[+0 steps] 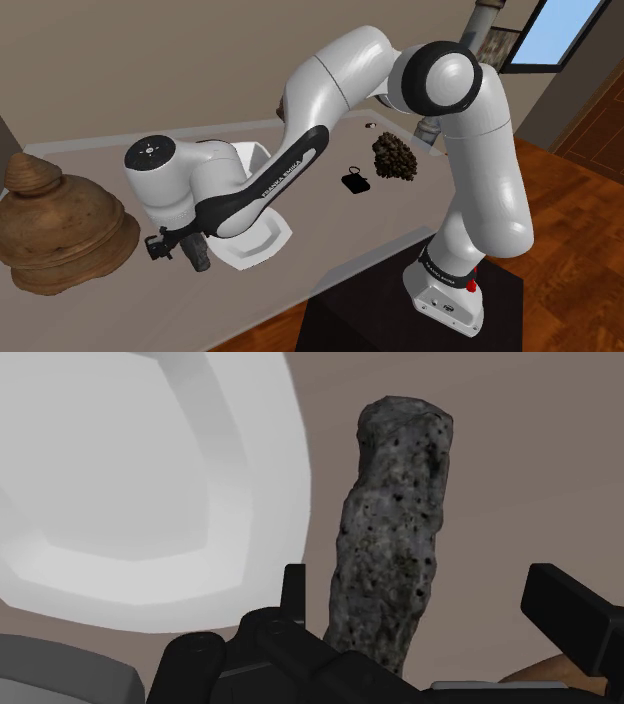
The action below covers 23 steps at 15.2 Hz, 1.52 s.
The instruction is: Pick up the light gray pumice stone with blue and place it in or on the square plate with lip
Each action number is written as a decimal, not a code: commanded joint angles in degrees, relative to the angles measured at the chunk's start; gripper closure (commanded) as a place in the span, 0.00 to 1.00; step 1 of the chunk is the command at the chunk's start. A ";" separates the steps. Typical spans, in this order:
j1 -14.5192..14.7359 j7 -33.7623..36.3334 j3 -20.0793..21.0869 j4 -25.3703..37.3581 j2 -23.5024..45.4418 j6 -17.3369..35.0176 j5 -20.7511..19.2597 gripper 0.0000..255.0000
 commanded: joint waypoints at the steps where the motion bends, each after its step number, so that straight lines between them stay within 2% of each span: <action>1: -0.01 0.00 0.00 -0.01 0.00 0.01 0.00 0.00; 2: 0.00 0.00 0.00 -0.01 0.00 0.01 0.00 0.00; 3: 0.00 0.00 0.00 -0.01 0.00 0.01 0.00 1.00; 12: -0.01 0.00 0.00 -0.01 0.00 0.01 -0.01 1.00; 23: -1.70 -3.45 2.64 0.83 -5.01 -4.97 3.97 1.00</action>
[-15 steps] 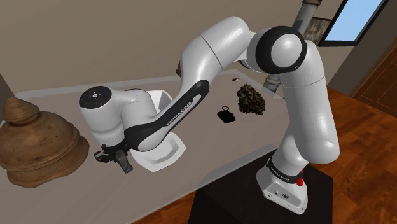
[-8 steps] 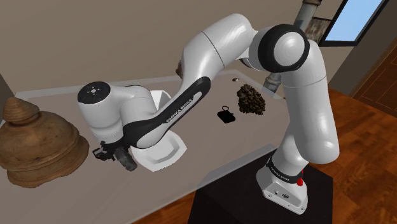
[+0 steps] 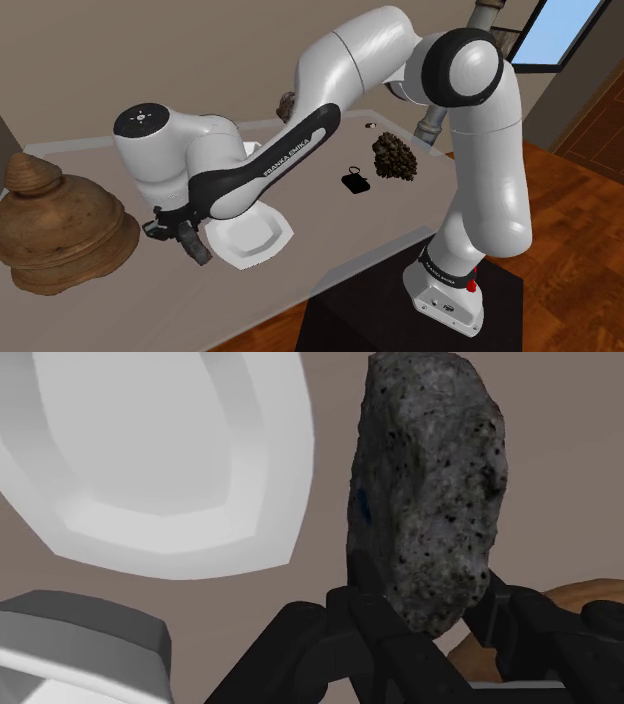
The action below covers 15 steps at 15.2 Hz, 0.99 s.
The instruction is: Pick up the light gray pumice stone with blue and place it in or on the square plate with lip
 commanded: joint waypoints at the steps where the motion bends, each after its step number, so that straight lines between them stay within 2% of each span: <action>1: -0.16 -0.70 0.38 0.65 -0.65 -1.12 0.70 1.00; 6: -0.71 -2.26 1.34 1.63 -2.61 -3.59 2.42 1.00; 11: -8.13 -6.20 2.83 -12.23 -13.13 2.60 6.52 1.00; 15: -13.28 -11.51 3.33 -21.94 -21.56 7.13 11.24 1.00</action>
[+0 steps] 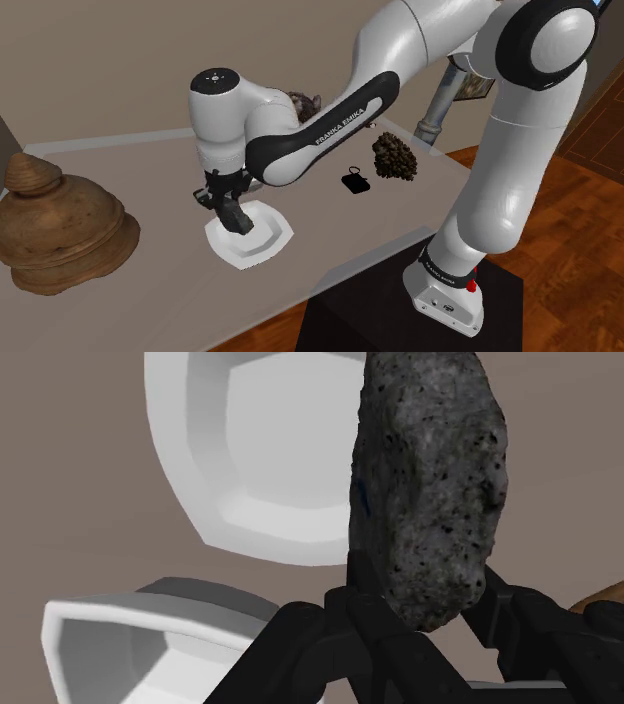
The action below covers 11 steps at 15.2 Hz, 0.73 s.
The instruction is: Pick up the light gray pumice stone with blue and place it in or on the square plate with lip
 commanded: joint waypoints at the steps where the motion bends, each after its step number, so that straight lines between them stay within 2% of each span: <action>1: -2.39 -3.19 0.17 -4.84 -4.58 2.12 2.91 1.00; 3: -4.26 -6.81 -0.23 -9.19 -8.80 4.06 5.90 1.00; 4: -4.29 -7.14 -0.39 -9.55 -9.15 4.22 6.17 1.00; 11: -3.81 -2.65 -1.19 -10.86 -4.89 8.20 0.88 1.00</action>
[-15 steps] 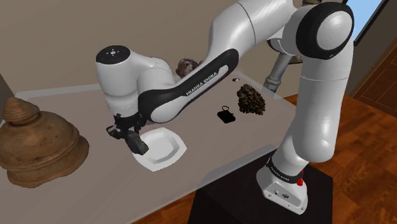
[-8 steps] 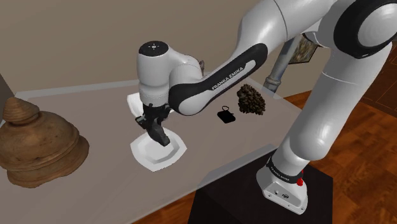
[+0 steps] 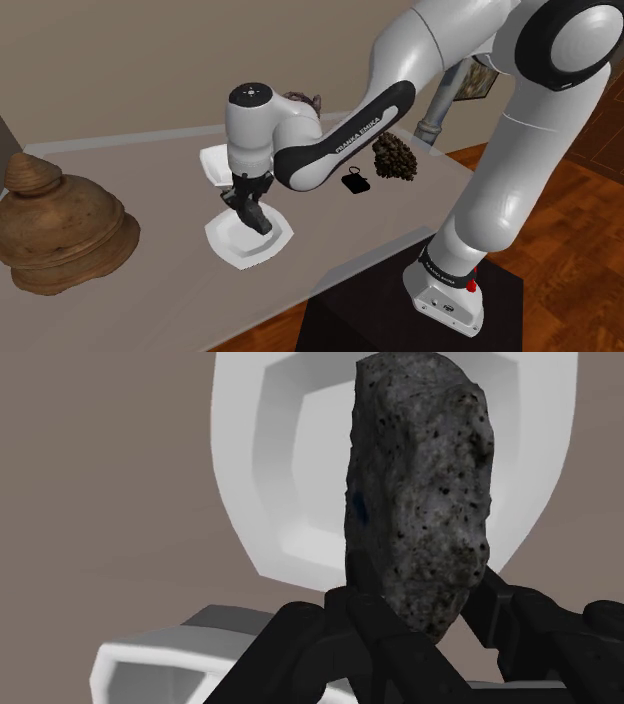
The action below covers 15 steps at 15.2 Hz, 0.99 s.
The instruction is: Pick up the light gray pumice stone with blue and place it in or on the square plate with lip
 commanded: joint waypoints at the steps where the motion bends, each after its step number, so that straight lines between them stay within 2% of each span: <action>1: 0.18 1.44 -0.35 -0.34 1.34 1.22 -1.76 1.00; 9: 1.57 7.42 -2.48 -0.77 6.93 5.17 -9.04 1.00; 15: 1.57 7.42 -2.48 -0.77 6.93 5.17 -9.04 1.00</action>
